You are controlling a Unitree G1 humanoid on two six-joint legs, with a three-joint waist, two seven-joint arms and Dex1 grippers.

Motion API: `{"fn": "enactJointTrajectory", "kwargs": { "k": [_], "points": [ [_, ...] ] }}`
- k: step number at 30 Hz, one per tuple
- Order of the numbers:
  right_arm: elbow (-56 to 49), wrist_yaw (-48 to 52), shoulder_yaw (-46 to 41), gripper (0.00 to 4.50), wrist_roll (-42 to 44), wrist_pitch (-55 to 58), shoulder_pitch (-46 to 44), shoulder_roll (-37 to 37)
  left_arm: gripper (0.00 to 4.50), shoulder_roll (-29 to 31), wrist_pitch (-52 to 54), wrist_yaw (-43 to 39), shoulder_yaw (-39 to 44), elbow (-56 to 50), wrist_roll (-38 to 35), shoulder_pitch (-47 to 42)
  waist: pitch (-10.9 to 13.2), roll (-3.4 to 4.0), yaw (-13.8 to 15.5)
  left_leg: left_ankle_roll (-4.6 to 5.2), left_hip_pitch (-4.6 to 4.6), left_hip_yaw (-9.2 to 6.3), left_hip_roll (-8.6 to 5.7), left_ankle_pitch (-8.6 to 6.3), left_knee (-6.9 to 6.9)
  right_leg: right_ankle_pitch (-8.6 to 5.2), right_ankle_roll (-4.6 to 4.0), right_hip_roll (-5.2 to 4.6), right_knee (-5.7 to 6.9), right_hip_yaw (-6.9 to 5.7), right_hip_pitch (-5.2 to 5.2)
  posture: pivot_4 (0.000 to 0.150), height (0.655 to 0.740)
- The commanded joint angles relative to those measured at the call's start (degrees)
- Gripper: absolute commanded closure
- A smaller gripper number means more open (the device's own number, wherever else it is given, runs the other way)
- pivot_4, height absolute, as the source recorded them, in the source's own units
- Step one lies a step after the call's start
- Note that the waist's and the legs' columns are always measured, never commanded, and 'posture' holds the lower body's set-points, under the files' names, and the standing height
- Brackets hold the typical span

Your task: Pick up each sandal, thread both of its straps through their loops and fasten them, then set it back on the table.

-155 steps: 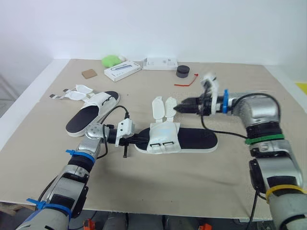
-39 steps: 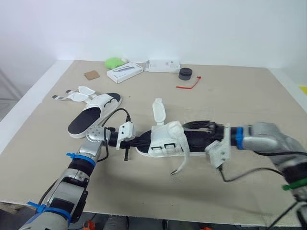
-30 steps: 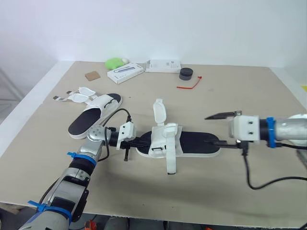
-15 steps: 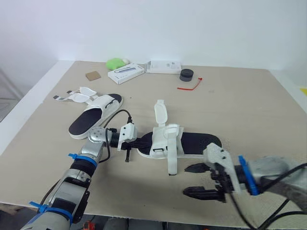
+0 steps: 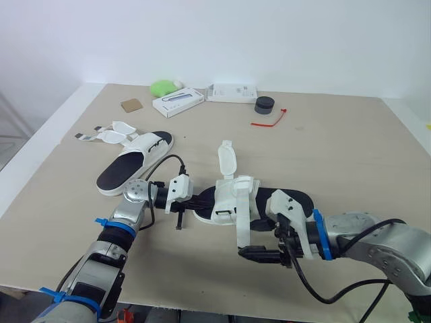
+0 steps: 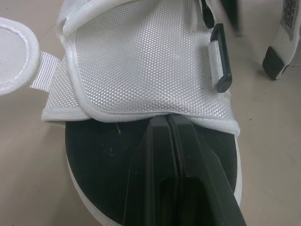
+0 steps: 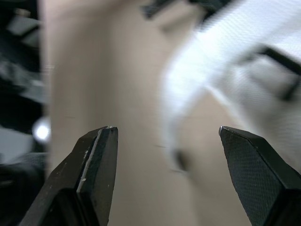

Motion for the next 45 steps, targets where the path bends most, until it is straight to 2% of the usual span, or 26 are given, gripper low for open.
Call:
{"fn": "enactJointTrajectory", "kwargs": {
  "k": [1, 5, 11, 15, 17, 22, 27, 31, 35, 38, 45],
  "points": [
    [0.48, -1.7, -1.27, 0.77, 2.92, 2.83, -3.28, 2.63, 4.5, 0.51, 2.52, -0.93, -4.82, 3.83, 4.88, 3.91, -0.01, 0.02, -0.04, 0.0, 0.0, 0.0, 0.02, 0.0, 0.0, 0.01, -0.01, 0.02, 0.0, -0.01, 0.0, 0.15, 0.74],
    [1.72, -4.13, -0.75, 0.77, 3.59, 6.19, -5.43, 5.11, 4.5, 0.68, 2.7, -0.78, -4.74, 3.57, 4.82, 3.92, 0.0, 0.0, -0.02, 0.0, -0.01, -0.06, 0.0, 0.0, 0.0, 0.01, -0.02, 0.0, 0.0, -0.06, 0.0, 0.15, 0.74],
    [1.91, -5.0, -1.3, 2.33, 5.25, 9.79, -6.04, 6.13, 4.5, 0.87, 2.62, -0.66, -4.65, 3.62, 4.9, 3.88, -0.01, 0.01, -0.01, 0.0, -0.05, -0.16, 0.0, 0.0, 0.0, 0.01, -0.04, 0.02, 0.0, -0.15, 0.0, 0.15, 0.74],
    [2.4, -3.31, -2.59, 4.03, 6.18, 10.35, -6.29, 5.05, 4.5, 0.65, 2.36, -0.44, -4.56, 4.29, 4.99, 3.41, 0.0, 0.01, -0.02, 0.0, -0.05, -0.18, 0.0, 0.0, 0.0, 0.0, -0.05, 0.02, 0.0, -0.17, 0.0, 0.15, 0.74],
    [3.1, -3.06, -3.32, 4.36, 7.07, 10.88, -7.02, 5.1, 4.5, 0.62, 2.39, -0.44, -4.56, 4.23, 4.96, 3.36, 0.0, 0.01, -0.02, 0.0, -0.06, -0.18, 0.0, 0.0, 0.0, 0.0, -0.05, 0.01, 0.0, -0.17, 0.0, 0.15, 0.74],
    [9.71, -6.04, -6.89, 4.36, 12.22, 15.29, -12.4, 8.19, 4.5, 0.57, 2.41, -0.4, -4.64, 4.09, 4.97, 3.44, 0.0, 0.01, -0.14, 0.01, -0.06, -0.19, 0.01, 0.0, 0.01, 0.01, -0.07, 0.02, 0.0, -0.19, 0.01, 0.15, 0.74],
    [24.39, -11.28, -10.7, 4.36, 16.12, 23.61, -25.82, 12.84, 4.5, 0.5, 2.34, -0.19, -4.67, 4.29, 4.97, 3.4, 0.01, 0.07, -0.19, 0.06, -0.07, -0.21, 0.01, 0.04, 0.03, 0.09, -0.1, 0.02, 0.01, -0.2, 0.01, 0.15, 0.74],
    [36.67, -12.71, -10.25, 4.36, 12.29, 28.0, -37.03, 15.29, 4.5, 0.39, 2.19, 0.08, -4.69, 4.21, 4.99, 3.54, 0.0, 0.15, 0.08, 0.09, -0.11, -0.26, -0.01, 0.06, 0.01, 0.1, -0.13, 0.01, 0.02, -0.24, -0.04, 0.15, 0.74],
    [42.52, -10.55, -7.87, 4.36, 8.25, 29.03, -43.19, 16.3, 4.5, 0.36, 2.02, 0.02, -4.87, 3.57, 5.05, 4.14, -0.01, 0.46, 0.09, 0.09, -0.17, -0.31, -0.05, 0.05, -0.01, 0.06, -0.15, -0.01, 0.04, -0.3, -0.09, 0.15, 0.74],
    [43.86, -9.01, -7.0, 4.36, 6.97, 30.77, -44.55, 16.7, 4.5, 0.49, 2.03, 0.13, -4.84, 3.26, 5.03, 4.3, -0.03, 0.49, 0.1, 0.09, -0.2, -0.33, -0.04, 0.05, -0.02, 0.04, -0.14, 0.01, 0.05, -0.34, -0.1, 0.15, 0.74],
    [41.0, -7.49, -4.26, 4.36, 9.95, 31.39, -41.87, 14.72, 4.5, 1.05, 2.18, 0.48, -4.55, 2.59, 4.86, 5.18, -0.03, 0.51, 0.09, 0.09, -0.23, -0.33, -0.05, 0.05, -0.02, 0.04, -0.13, -0.01, 0.05, -0.32, -0.12, 0.15, 0.74]
  ]
}}
